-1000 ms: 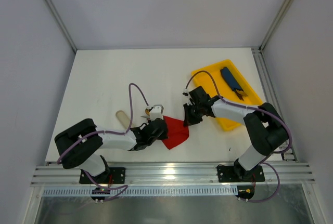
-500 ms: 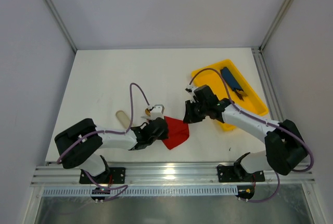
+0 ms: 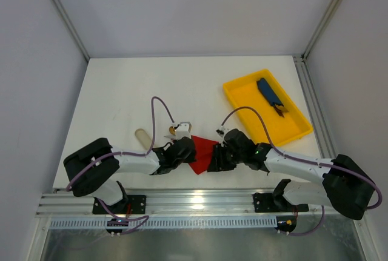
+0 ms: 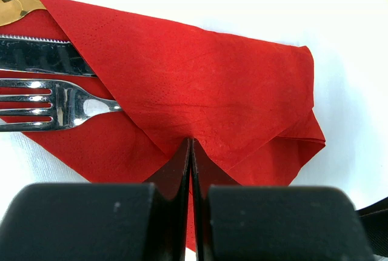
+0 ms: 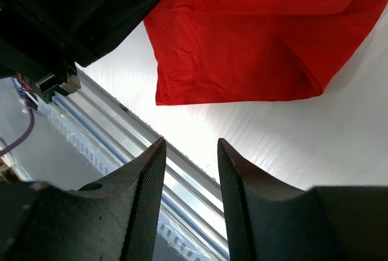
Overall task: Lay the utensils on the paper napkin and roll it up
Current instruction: Roll the napkin at the center of the board.
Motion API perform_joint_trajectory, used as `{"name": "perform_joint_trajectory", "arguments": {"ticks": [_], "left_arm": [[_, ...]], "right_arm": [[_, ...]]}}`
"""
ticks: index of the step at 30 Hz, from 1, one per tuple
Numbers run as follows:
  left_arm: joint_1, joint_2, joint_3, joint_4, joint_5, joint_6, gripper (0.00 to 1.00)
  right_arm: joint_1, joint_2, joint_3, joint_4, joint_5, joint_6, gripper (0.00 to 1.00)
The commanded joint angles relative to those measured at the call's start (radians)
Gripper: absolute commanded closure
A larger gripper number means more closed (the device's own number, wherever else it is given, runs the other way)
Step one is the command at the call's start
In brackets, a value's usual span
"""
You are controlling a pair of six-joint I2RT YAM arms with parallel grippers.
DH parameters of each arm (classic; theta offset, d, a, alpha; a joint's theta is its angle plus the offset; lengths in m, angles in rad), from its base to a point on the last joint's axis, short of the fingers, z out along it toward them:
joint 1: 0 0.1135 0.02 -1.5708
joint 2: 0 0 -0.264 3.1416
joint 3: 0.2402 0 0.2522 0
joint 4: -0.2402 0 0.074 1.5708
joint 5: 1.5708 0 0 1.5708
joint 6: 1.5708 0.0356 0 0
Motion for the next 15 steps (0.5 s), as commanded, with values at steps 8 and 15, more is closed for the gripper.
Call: {"name": "perform_joint_trajectory", "arguments": {"ticks": [8,15], "left_arm": [[0.002,-0.012,0.003,-0.014,0.023,0.043,1.0],[0.002,-0.03,-0.001,-0.019,0.021,0.041,1.0]], "right_arm": [[0.067,-0.023,0.052,-0.018,0.157,0.023,0.5],[0.124,-0.054,0.137,-0.125,0.336,-0.3,0.42]]}}
